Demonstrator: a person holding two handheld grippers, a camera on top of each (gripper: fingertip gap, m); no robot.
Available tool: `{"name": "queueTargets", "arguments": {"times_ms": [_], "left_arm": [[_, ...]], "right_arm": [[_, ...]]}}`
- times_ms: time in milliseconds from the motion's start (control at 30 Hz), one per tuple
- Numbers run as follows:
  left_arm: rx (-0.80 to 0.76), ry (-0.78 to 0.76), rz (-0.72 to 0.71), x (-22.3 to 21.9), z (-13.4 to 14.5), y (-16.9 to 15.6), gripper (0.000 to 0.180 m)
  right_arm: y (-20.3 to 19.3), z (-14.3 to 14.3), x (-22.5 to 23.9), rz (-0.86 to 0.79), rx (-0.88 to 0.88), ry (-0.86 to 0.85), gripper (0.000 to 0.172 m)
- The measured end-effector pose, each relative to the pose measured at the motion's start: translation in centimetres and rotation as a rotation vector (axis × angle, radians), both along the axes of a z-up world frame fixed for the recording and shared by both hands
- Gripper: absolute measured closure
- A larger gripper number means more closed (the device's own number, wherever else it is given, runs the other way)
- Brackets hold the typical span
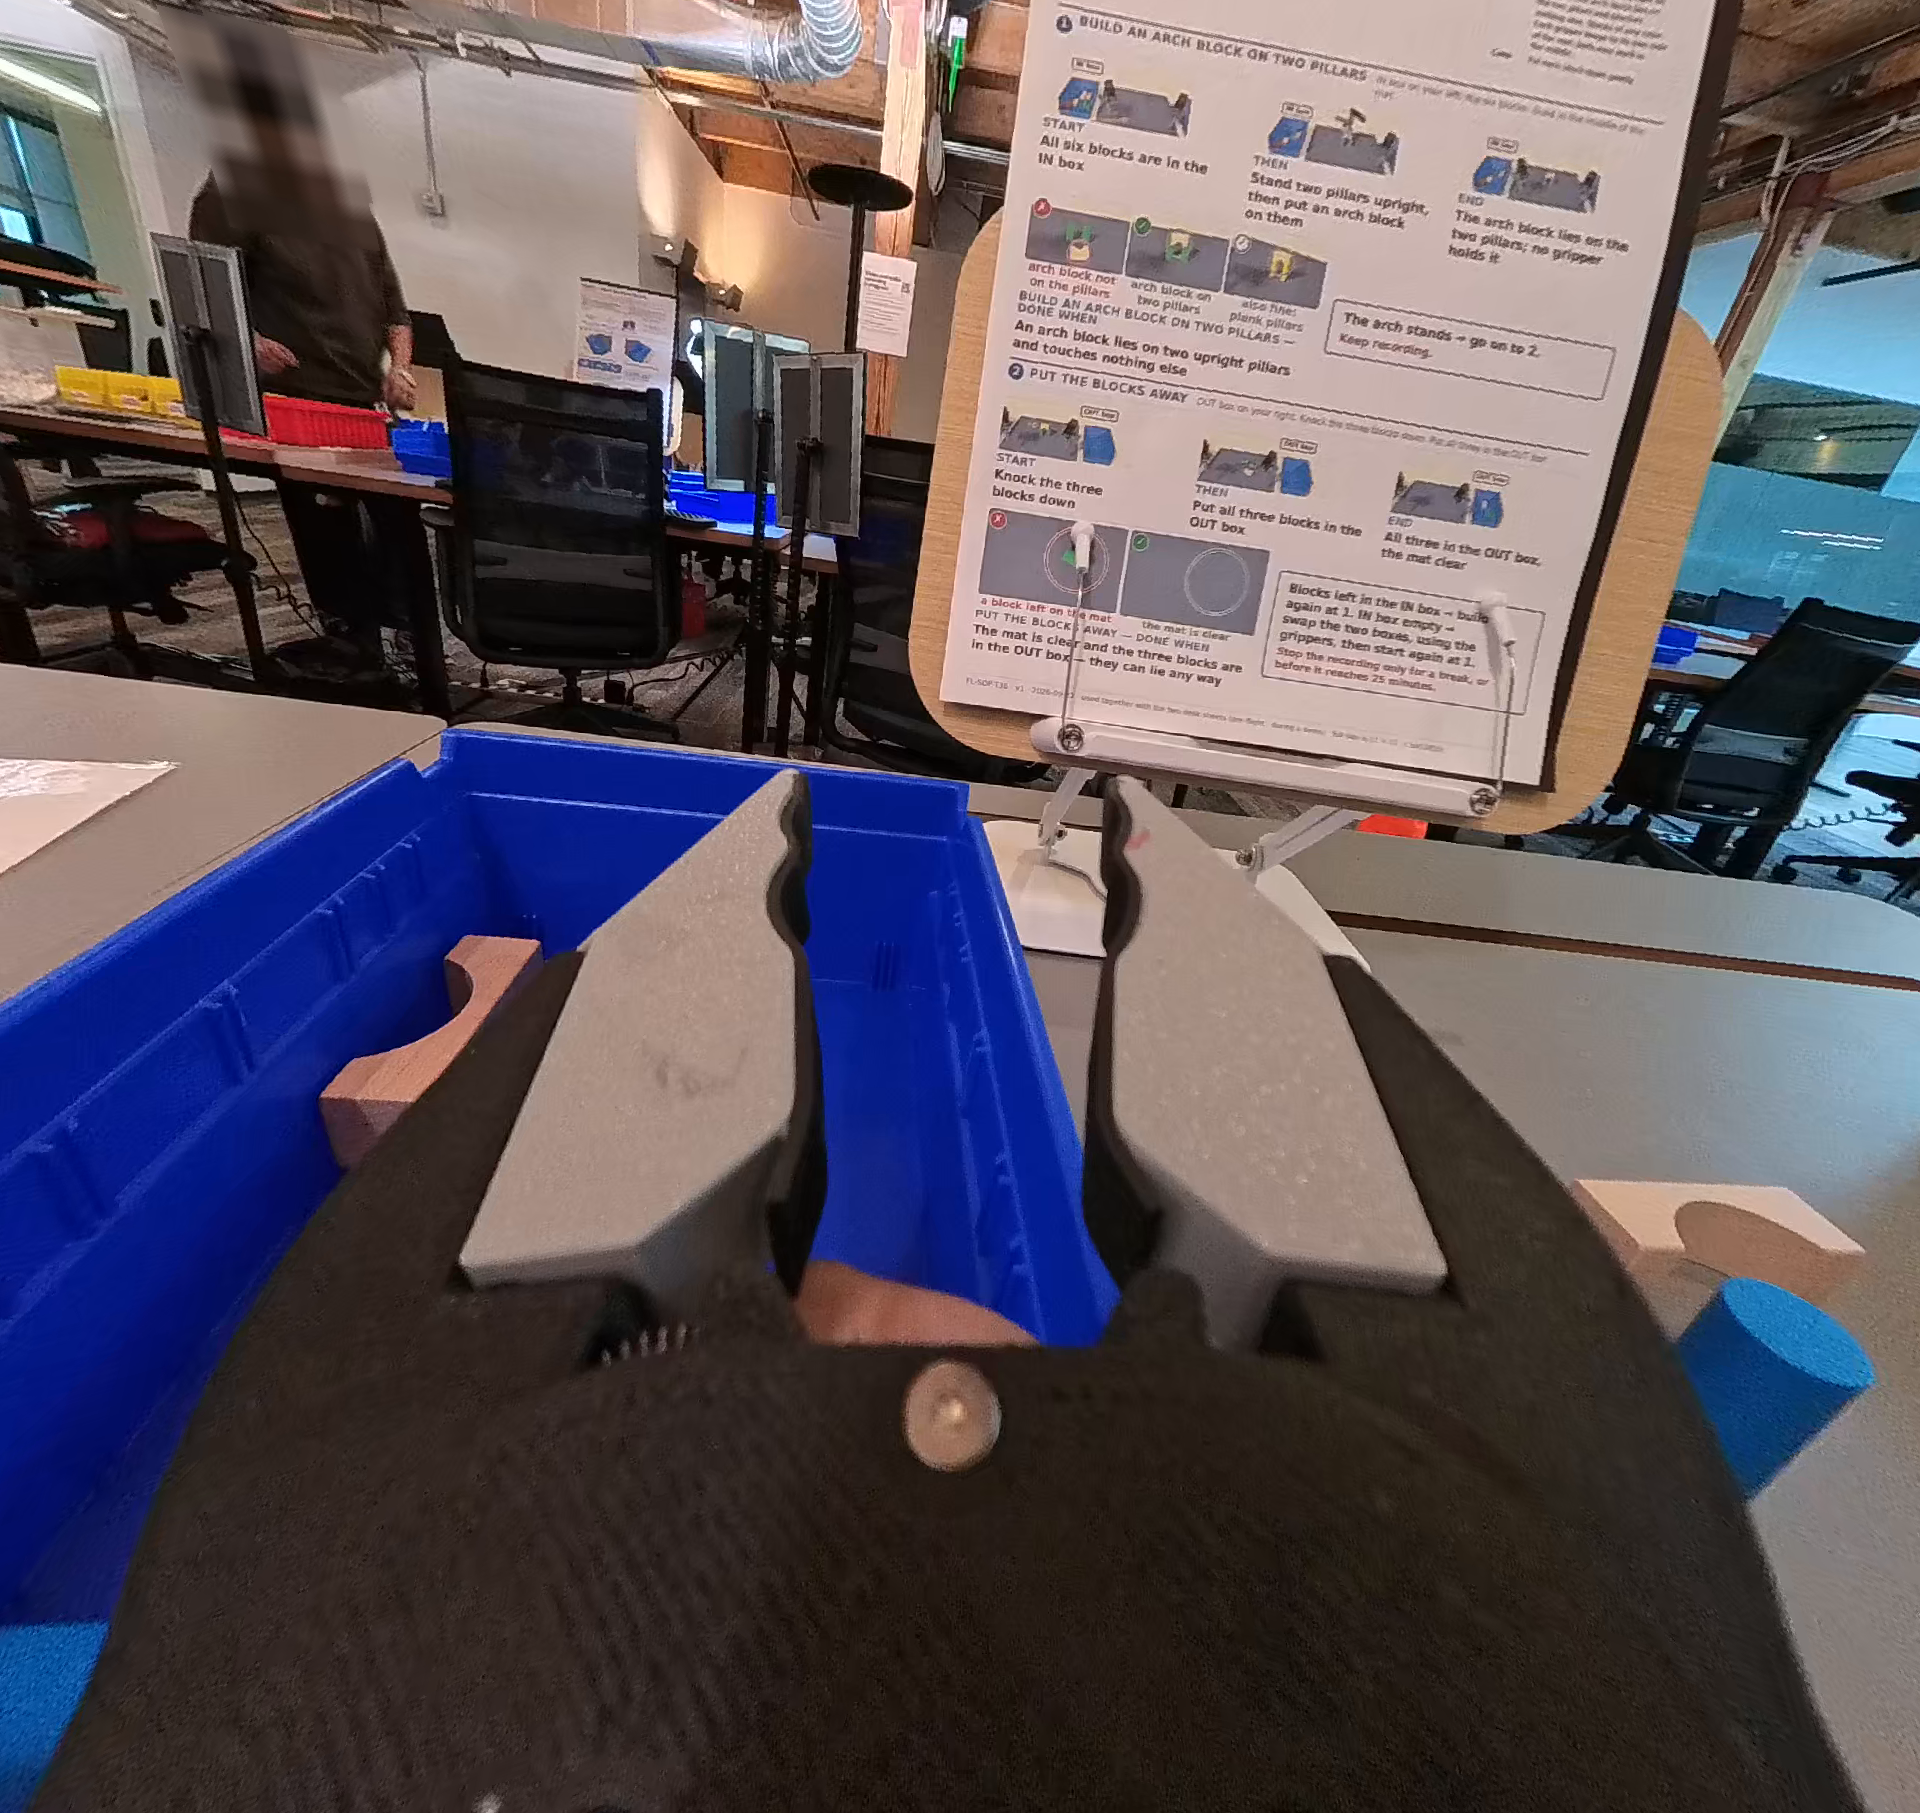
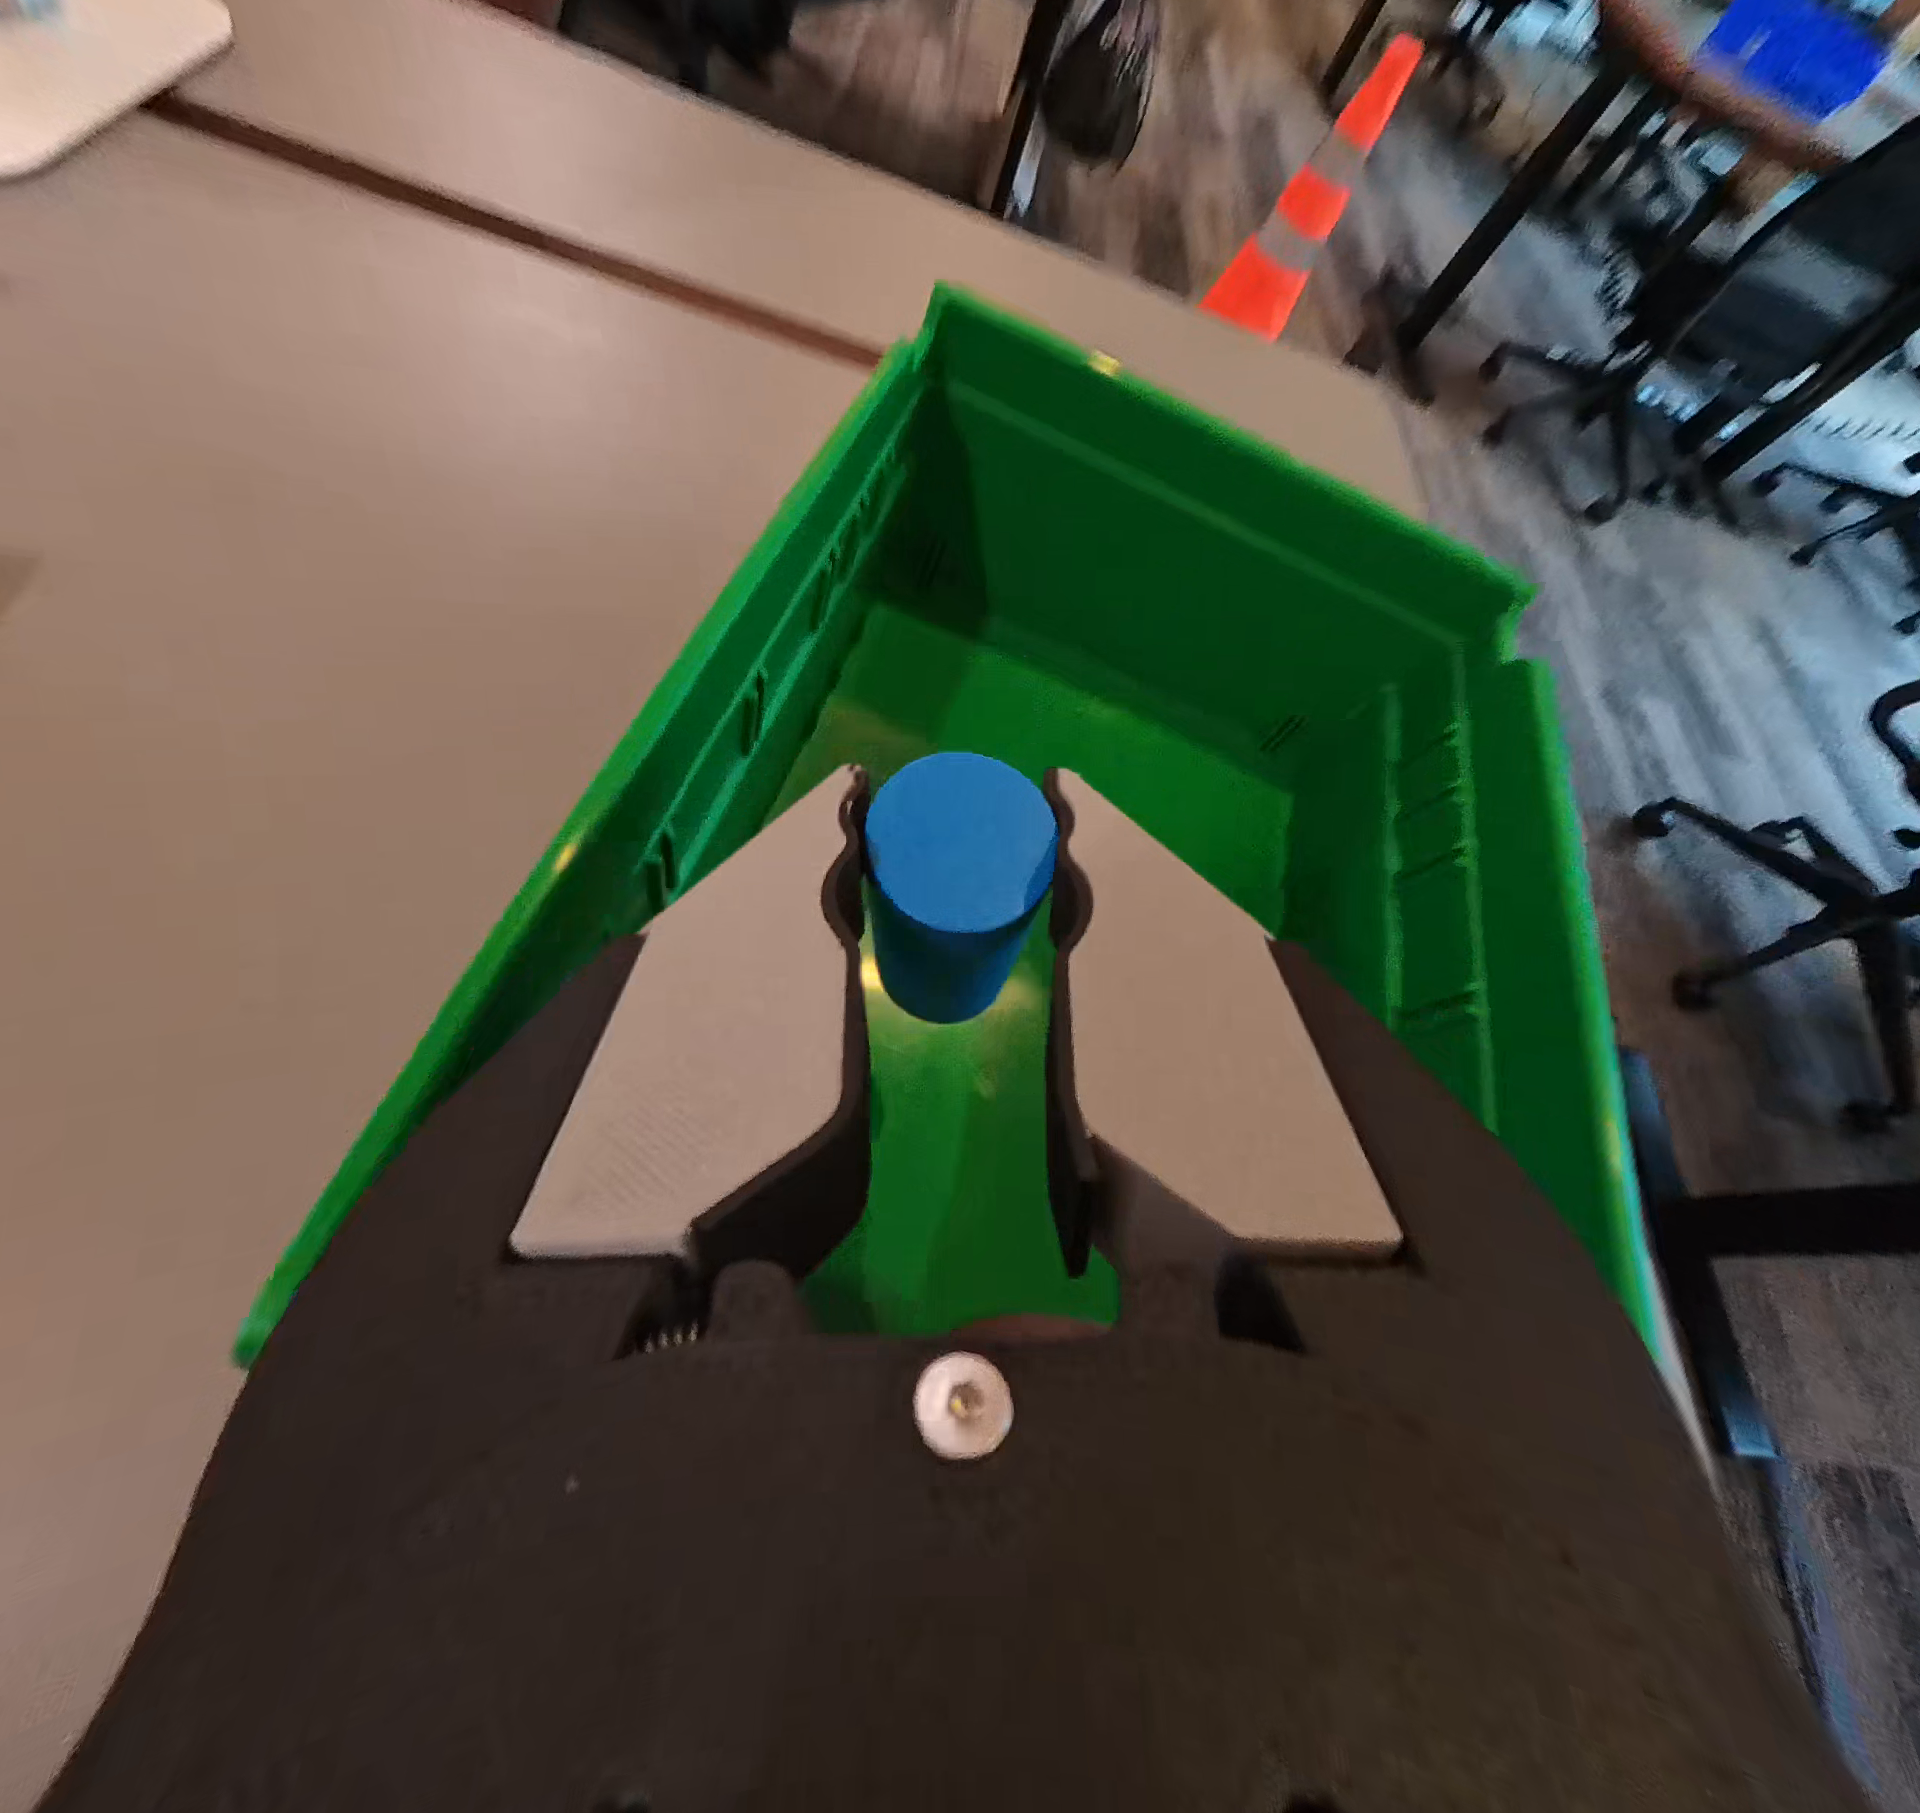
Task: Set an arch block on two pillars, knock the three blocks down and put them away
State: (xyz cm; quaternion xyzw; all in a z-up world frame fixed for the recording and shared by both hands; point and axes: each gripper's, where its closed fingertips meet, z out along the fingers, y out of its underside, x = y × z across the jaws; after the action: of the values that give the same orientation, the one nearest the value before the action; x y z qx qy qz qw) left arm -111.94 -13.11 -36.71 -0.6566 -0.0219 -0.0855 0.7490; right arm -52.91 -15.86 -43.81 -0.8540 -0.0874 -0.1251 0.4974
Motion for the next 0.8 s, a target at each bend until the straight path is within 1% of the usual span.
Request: {"name": "queueTargets", "arguments": {"times_ms": [67, 133, 333, 433, 533, 600, 667, 700, 800], "left_arm": [[0.002, 0.002, 0.002, 0.0, 0.0, 0.0, 0.126], [0.002, 0.004, 0.003, 0.1, 0.0, 0.0, 0.126], [0.006, 0.008, 0.003, 0.1, 0.1, -0.1, 0.127], [0.007, 0.014, 0.002, 0.2, 0.1, -0.1, 0.127], [0.006, 0.012, -0.002, 0.3, 0.1, -0.1, 0.127], [0.005, 0.011, -0.006, 0.3, 0.1, -0.1, 0.127], [0.004, 0.013, -0.011, 0.5, 0.0, -0.1, 0.127], [0.004, 0.014, -0.013, 0.5, 0.0, -0.1, 0.127], [0.004, 0.013, -0.022, 0.7, 0.1, -0.2, 0.127]], "right_arm": [[0.0, -1.5, 0.2, 0.002, -0.066, 0.017, 0.14], [0.0, -1.5, 0.3, -0.013, -0.072, 0.025, 0.14], [-0.2, 1.2, -1.2, 0.014, 0.033, 0.022, 0.137], [-0.5, 3.9, -3.8, 0.08, 0.13, 0.055, 0.137], [-0.8, 6.1, -8.5, 0.22, 0.204, 0.127, 0.135], [-1.0, 6.5, -12.7, 0.348, 0.198, 0.195, 0.131], [-1.4, 6.0, -17.6, 0.491, 0.161, 0.266, 0.123], [-1.7, 5.6, -20.2, 0.56, 0.143, 0.3, 0.122], [-2.2, 3.1, -27.1, 0.713, 0.066, 0.349, 0.117]]}}
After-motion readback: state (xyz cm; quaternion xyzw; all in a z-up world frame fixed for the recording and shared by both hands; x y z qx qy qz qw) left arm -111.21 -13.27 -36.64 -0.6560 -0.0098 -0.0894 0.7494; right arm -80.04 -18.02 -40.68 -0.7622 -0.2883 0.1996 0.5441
